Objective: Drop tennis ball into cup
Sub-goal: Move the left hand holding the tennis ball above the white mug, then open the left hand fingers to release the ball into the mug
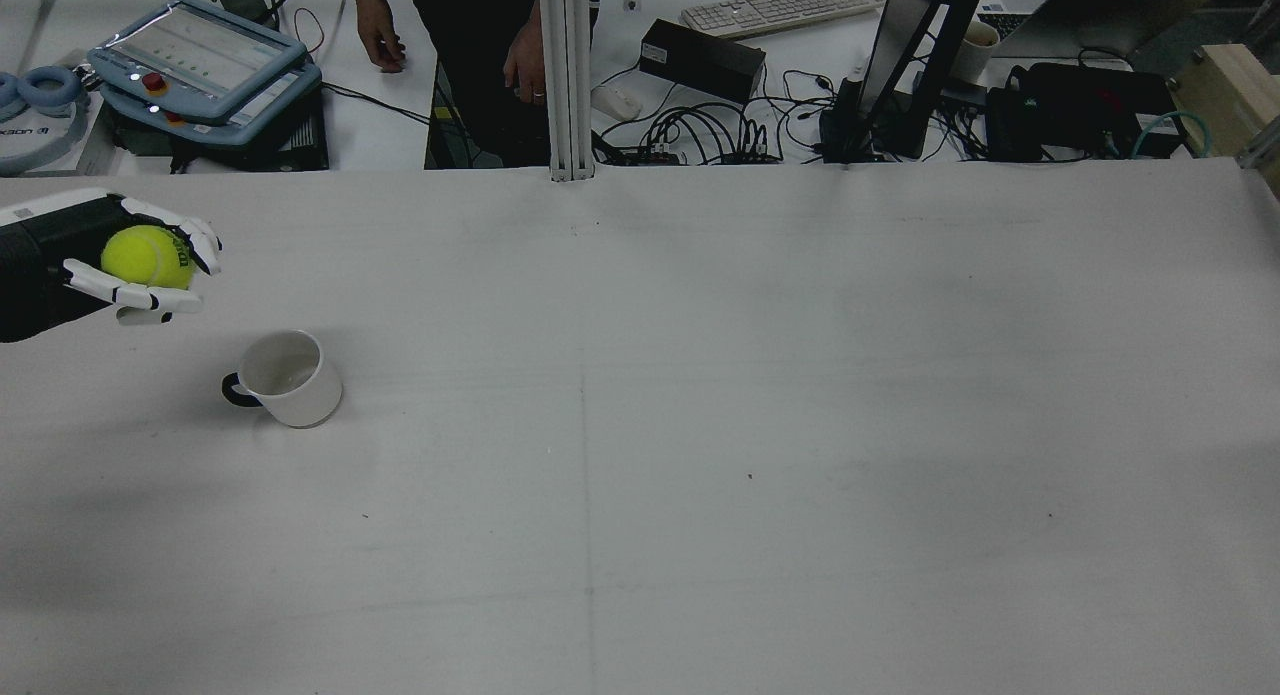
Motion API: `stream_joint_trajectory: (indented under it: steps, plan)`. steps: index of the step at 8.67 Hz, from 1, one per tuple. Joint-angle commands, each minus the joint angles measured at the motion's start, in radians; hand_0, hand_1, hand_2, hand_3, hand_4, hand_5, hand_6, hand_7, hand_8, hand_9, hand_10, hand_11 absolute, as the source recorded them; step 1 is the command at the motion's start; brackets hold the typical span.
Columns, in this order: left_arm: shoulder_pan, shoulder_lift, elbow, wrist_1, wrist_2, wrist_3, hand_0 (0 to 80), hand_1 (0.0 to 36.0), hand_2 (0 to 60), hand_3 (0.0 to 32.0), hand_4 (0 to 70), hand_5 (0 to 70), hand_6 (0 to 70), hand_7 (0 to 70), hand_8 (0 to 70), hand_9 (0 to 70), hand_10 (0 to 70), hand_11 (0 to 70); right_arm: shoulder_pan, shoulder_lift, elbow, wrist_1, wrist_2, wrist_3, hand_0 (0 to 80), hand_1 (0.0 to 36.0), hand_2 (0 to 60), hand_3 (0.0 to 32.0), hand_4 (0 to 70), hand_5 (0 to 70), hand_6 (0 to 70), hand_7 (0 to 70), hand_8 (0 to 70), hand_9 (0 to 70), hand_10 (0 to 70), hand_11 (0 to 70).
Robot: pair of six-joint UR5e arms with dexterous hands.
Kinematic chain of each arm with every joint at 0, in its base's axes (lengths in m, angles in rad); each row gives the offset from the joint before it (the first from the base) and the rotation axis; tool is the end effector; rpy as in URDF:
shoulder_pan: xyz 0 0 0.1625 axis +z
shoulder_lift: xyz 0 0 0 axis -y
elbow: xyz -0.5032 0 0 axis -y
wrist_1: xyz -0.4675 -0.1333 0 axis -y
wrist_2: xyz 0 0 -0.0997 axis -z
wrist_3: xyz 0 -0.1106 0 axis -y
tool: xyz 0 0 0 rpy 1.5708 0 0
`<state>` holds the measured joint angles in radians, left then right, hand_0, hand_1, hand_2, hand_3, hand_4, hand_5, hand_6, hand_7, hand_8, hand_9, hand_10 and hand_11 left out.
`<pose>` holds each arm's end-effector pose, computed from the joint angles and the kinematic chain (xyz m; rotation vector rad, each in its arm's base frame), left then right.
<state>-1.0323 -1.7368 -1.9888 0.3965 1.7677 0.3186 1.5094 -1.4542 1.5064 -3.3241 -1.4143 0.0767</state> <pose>0.2110 -0.5709 0.4788 -0.3825 1.9721 -1.4259 0.1122 -0.6288 0.7509 -0.0402 2.0012 -2.2707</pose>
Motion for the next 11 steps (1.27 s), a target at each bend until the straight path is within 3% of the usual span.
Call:
stream_joint_trajectory:
  steps: [1,8,9,10,11]
  plan:
    - [0.041,-0.052,0.024,0.03,-0.014,0.0,56.4,36.0,60.0,0.0,70.0,23.9,34.8,70.0,69.5,70.0,70.0,70.0,0.0,0.0,0.0,0.0,0.0,0.0,0.0,0.0,0.0,0.0,0.0,0.0,0.0,0.0,0.0,0.0,0.0,0.0]
    - [0.038,-0.036,0.056,0.012,-0.014,-0.001,60.0,36.0,60.0,0.0,65.9,23.3,32.7,70.0,62.1,70.0,70.0,70.0,0.0,0.0,0.0,0.0,0.0,0.0,0.0,0.0,0.0,0.0,0.0,0.0,0.0,0.0,0.0,0.0,0.0,0.0]
    - [0.035,-0.036,0.054,0.016,-0.013,-0.003,60.5,36.0,60.0,0.0,60.1,22.2,29.3,70.0,56.6,70.0,66.0,70.0,0.0,0.0,0.0,0.0,0.0,0.0,0.0,0.0,0.0,0.0,0.0,0.0,0.0,0.0,0.0,0.0,0.0,0.0]
    - [0.037,-0.036,0.053,0.039,-0.013,-0.009,79.7,36.0,60.0,0.0,31.8,16.7,13.8,30.5,22.3,34.0,26.9,42.3,0.0,0.0,0.0,0.0,0.0,0.0,0.0,0.0,0.0,0.0,0.0,0.0,0.0,0.0,0.0,0.0,0.0,0.0]
    - [0.037,-0.036,0.056,0.025,-0.011,-0.009,80.0,36.0,60.0,0.0,14.7,14.2,5.4,3.1,3.8,6.1,3.9,10.4,0.0,0.0,0.0,0.0,0.0,0.0,0.0,0.0,0.0,0.0,0.0,0.0,0.0,0.0,0.0,0.0,0.0,0.0]
